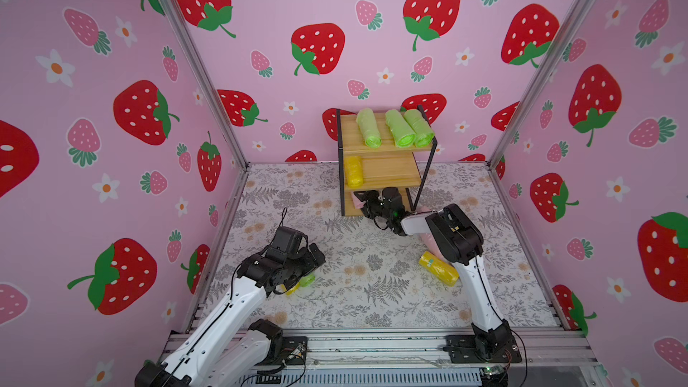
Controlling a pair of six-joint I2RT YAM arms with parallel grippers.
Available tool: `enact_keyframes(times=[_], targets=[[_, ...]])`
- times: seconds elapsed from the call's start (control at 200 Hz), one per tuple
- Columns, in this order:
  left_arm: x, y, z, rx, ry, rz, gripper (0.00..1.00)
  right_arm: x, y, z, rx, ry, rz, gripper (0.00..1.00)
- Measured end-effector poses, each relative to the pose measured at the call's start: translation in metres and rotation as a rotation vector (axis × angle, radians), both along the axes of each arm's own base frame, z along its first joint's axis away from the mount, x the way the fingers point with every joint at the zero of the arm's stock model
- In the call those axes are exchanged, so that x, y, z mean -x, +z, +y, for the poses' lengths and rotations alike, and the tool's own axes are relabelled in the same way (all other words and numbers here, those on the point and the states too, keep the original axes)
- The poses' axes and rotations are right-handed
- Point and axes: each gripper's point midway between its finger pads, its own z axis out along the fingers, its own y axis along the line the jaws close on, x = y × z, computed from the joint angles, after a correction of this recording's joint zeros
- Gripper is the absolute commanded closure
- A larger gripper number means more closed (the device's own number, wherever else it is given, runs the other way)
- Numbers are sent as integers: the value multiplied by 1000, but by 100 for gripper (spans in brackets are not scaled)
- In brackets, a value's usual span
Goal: Sort the rolls of trash bags by color and place them on the shelf
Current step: Place the roll of trash bags on the shelf.
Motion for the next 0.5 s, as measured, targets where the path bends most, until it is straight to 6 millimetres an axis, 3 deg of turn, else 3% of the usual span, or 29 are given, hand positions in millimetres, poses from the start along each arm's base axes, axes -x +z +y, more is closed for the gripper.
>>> enact_keyframes(times=[0.5], targets=[[2, 3, 1, -52, -56, 47, 0, 25, -1, -25, 205, 45, 141, 35]])
